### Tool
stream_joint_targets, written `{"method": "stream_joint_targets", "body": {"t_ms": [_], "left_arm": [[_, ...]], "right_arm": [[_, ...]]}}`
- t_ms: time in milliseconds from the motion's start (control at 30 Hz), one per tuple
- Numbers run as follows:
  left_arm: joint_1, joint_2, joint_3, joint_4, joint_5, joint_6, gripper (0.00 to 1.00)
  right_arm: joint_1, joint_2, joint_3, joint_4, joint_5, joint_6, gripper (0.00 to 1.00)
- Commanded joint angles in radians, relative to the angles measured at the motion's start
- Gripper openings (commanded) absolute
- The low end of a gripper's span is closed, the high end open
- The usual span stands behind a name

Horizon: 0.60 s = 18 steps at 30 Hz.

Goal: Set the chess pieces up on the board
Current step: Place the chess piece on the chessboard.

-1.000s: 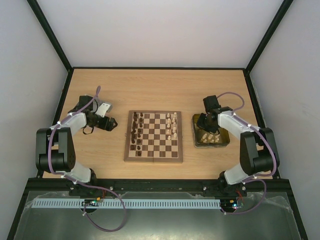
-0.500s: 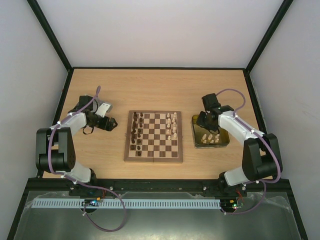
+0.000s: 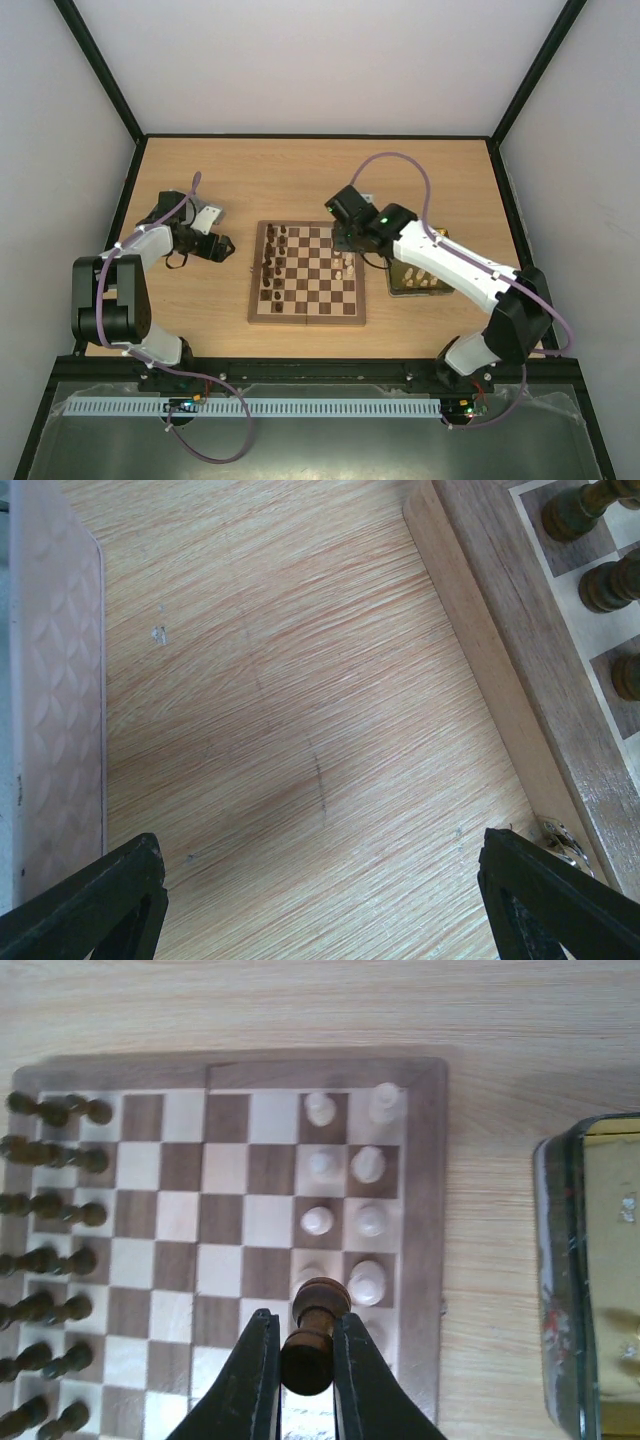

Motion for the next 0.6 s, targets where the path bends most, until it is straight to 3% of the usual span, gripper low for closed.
{"method": "stream_joint_targets", "body": {"t_ms": [0,233,567], "left_arm": [[0.009,0.006,0.0,-0.009,0.007,0.0,0.86],[0.008,0.0,-0.001,-0.011,-0.001,-0.002,0.86],[0.009,-0.012,-0.008,-0.004,-0.01,-0.003,0.85]], "right_arm": [[0.13,0.064,0.101,-0.115,0.087,0.064,0.04],[0.369,0.25,0.296,-0.17,0.117,0.068,0.04],[0.452,0.407,0.394,-0.121,-0.025,0.024,0.04]]}}
